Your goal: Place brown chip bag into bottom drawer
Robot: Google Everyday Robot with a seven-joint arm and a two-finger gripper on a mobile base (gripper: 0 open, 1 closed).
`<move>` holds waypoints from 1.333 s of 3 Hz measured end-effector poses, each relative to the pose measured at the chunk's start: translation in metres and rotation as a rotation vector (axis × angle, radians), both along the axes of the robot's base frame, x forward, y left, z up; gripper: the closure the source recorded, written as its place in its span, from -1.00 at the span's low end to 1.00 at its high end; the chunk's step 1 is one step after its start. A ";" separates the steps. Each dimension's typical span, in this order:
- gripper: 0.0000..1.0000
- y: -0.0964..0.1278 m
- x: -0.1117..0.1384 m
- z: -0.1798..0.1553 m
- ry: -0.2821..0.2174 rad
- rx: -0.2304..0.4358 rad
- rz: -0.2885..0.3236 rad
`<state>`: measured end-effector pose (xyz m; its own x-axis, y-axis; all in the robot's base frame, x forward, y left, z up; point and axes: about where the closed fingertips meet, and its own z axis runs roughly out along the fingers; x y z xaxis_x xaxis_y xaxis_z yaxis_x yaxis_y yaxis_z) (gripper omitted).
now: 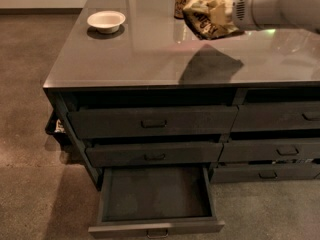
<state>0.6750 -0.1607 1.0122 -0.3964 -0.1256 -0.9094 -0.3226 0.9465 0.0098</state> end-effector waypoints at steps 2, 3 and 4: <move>1.00 -0.016 -0.076 0.005 0.029 -0.025 0.019; 1.00 -0.026 -0.124 0.012 0.055 -0.050 0.042; 1.00 -0.029 -0.168 0.012 0.111 -0.092 0.068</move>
Offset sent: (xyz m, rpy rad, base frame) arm -0.1244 -0.0325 0.0049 -0.0413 0.0508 0.0121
